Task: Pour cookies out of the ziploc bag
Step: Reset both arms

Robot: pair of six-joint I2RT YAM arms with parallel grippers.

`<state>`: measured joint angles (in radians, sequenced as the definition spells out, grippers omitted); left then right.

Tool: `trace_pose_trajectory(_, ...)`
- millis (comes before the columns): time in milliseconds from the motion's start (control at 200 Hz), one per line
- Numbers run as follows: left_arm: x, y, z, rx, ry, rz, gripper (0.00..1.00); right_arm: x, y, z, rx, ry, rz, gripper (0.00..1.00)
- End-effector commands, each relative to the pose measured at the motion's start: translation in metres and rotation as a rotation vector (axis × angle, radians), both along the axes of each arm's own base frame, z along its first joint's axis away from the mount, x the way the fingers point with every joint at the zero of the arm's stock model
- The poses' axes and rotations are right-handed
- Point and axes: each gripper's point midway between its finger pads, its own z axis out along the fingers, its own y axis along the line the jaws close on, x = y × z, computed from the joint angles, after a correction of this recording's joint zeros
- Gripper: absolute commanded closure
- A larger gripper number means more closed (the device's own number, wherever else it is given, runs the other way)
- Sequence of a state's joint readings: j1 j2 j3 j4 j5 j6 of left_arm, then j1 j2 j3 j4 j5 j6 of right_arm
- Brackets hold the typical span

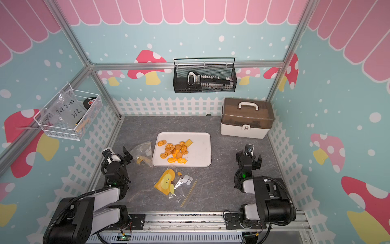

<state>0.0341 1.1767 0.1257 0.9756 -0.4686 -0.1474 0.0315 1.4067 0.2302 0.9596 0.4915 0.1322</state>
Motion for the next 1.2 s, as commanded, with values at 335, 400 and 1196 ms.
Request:
trace_pose_trajectory(335, 0.022, -0.003, -0.013, -0.135, -0.101, -0.122, 0.02, 0.03, 0.029, -0.001, 0.005, -0.007, 0.191, 0.06)
trace_pose_trajectory(400, 0.019, -0.002, -0.014, -0.141, -0.118, -0.133, 0.02, 0.032, 0.028, 0.0, 0.003, -0.014, 0.185, 0.06)
trace_pose_trajectory(1196, 0.088, -0.079, -0.04, 0.062, 0.215, -0.405, 0.02, 0.046, 0.053, -0.007, -0.006, 0.059, 0.337, 0.01)
